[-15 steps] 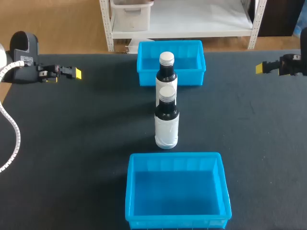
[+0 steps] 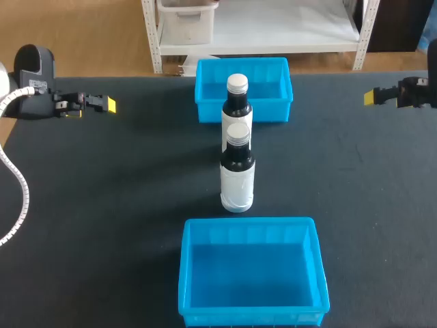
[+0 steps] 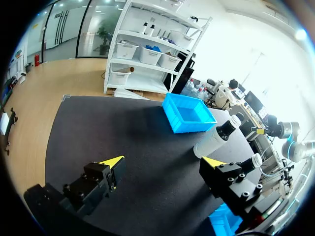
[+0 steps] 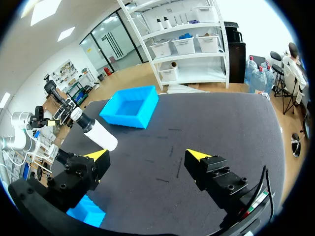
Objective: Pick up the bottle, and place it in the far bin if it is heavy, or in the near bin if it is light.
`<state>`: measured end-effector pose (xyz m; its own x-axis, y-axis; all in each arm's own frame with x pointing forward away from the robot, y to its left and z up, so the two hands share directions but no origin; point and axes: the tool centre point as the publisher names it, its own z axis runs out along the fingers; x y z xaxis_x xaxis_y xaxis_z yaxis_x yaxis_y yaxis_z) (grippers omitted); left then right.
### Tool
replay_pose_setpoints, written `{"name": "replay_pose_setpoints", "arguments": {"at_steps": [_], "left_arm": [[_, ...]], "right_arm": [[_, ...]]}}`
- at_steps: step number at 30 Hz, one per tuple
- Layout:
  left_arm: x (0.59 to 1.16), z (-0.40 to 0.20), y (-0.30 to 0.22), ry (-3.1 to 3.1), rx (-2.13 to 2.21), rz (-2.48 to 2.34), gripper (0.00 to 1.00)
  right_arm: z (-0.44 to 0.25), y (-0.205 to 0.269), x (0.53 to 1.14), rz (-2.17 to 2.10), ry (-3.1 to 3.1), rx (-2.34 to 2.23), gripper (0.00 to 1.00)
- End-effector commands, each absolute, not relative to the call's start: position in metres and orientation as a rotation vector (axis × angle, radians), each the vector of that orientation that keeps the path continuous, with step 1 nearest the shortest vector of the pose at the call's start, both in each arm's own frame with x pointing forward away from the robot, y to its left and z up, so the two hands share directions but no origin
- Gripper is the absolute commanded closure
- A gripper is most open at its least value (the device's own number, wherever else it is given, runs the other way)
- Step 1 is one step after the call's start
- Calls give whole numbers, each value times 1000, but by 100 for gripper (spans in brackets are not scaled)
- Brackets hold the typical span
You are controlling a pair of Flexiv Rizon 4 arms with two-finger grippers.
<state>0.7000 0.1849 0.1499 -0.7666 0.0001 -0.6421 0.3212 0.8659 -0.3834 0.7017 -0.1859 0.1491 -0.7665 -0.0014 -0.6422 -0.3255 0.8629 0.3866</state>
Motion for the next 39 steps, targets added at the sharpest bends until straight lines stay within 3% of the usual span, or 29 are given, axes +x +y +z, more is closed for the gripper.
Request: {"name": "replay_pose_setpoints", "arguments": {"at_steps": [1, 7, 27, 39], "left_arm": [[700, 150, 185, 2374, 231, -636, 0], [700, 150, 185, 2374, 231, -636, 0], [700, 150, 185, 2374, 231, -636, 0], [700, 150, 185, 2374, 231, -636, 0]], "right_arm": [[152, -183, 704, 680, 2361, -443, 0], [170, -178, 694, 931, 2104, -1469, 0], [170, -178, 694, 931, 2104, -1469, 0], [170, -88, 660, 824, 1770, -1794, 0]]}}
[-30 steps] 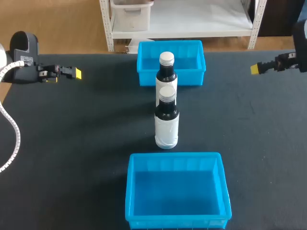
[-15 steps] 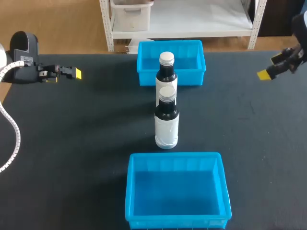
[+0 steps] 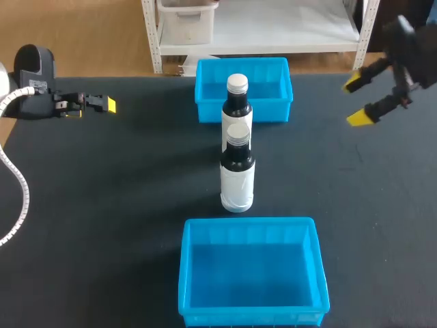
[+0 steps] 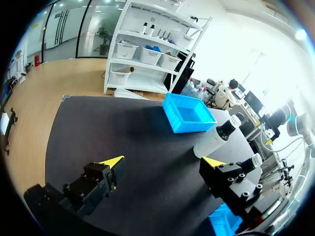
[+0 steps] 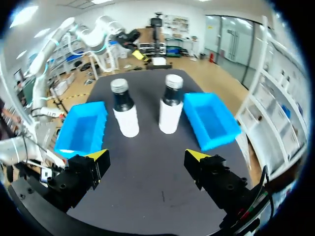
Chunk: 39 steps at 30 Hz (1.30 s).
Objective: Pick up the bottle, and place it in the far bin if it is heavy, or in the near bin if it is light.
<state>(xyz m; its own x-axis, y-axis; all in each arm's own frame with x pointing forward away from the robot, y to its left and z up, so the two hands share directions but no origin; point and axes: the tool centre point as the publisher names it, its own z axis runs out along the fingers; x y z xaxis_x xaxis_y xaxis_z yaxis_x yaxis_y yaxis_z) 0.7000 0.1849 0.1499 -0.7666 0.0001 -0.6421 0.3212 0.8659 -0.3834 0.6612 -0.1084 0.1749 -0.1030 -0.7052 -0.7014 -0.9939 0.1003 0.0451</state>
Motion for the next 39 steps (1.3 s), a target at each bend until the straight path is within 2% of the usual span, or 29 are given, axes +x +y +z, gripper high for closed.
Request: {"name": "replay_pose_setpoints", "arguments": {"at_steps": [1, 20, 39], "left_arm": [[700, 150, 185, 2374, 231, -636, 0], [700, 150, 185, 2374, 231, -636, 0], [700, 150, 185, 2374, 231, -636, 0]], "right_arm": [[169, -82, 657, 825, 1754, -1802, 0], [124, 1, 621, 835, 1768, -1684, 0], [126, 44, 622, 950, 1705, -1603, 0]]}}
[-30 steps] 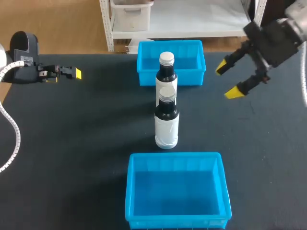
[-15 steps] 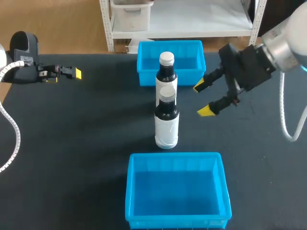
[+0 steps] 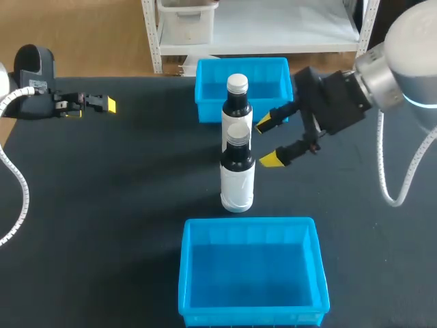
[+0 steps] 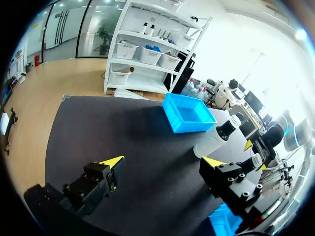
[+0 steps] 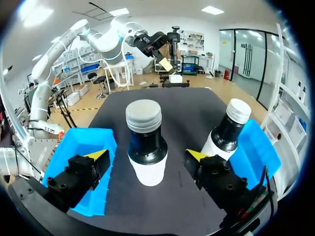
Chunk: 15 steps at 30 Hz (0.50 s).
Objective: Pick up the bottle, and place it in the far bin if it is heavy, or in the near bin if it is light.
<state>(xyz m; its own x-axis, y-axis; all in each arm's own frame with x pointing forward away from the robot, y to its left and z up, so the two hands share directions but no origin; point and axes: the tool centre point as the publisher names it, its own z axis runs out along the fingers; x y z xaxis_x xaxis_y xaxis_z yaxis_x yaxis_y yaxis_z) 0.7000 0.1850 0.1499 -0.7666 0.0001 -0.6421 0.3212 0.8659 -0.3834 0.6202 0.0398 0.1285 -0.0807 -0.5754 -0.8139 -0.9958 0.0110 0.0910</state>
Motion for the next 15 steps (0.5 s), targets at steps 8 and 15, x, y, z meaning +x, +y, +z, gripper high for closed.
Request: {"name": "replay_pose_setpoints", "arguments": {"at_steps": [8, 15], "left_arm": [[700, 150, 185, 2374, 231, -636, 0], [700, 150, 185, 2374, 231, -636, 0]], "right_arm": [[128, 61, 622, 962, 1699, -1593, 0], [124, 76, 621, 986, 1697, -1604, 0]]}}
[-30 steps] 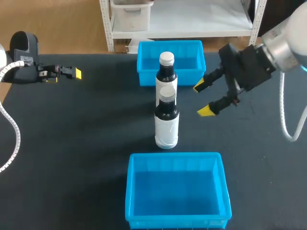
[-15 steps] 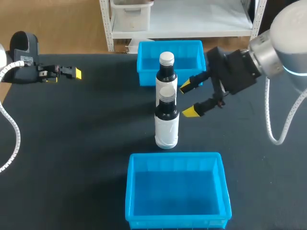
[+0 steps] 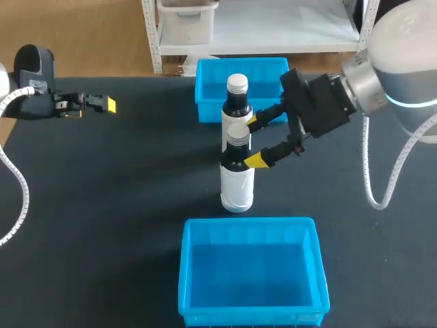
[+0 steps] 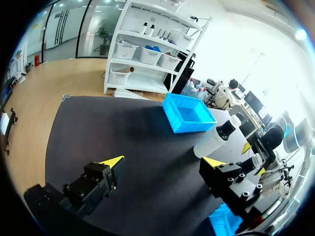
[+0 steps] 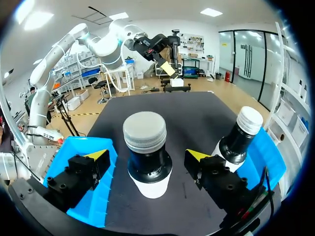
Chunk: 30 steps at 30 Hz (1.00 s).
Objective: Pick up the bottle, and place it in the far bin if it is heavy, or in the near bin if it is light.
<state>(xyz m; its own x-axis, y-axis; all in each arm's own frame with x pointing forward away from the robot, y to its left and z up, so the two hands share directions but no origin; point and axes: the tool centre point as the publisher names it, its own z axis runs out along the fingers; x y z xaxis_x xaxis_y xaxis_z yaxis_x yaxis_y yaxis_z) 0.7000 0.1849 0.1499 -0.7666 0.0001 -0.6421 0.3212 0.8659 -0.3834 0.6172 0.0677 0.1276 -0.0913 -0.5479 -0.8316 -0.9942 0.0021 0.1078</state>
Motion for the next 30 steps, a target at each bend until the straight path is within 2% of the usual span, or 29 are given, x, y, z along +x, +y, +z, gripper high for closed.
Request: {"name": "replay_pose_setpoints", "arguments": {"at_steps": [1, 20, 22, 23, 26, 27, 29, 30], "left_arm": [[700, 150, 185, 2374, 231, -636, 0], [700, 150, 185, 2374, 231, -636, 0], [700, 150, 185, 2374, 231, -636, 0], [700, 150, 185, 2374, 231, -636, 0], [700, 150, 185, 2374, 231, -636, 0], [700, 150, 185, 2374, 231, -636, 0], [700, 150, 185, 2374, 231, -636, 0], [700, 150, 185, 2374, 231, -636, 0]], "right_arm": [[124, 78, 620, 989, 1697, -1606, 0], [118, 93, 621, 1006, 1706, -1598, 0], [118, 93, 621, 1007, 1706, -1595, 15], [118, 93, 621, 1007, 1705, -1593, 19], [118, 93, 620, 1007, 1706, -1590, 21], [118, 93, 620, 1007, 1706, -1590, 25], [118, 94, 620, 1007, 1705, -1589, 46], [118, 94, 620, 1007, 1705, -1589, 48]]}}
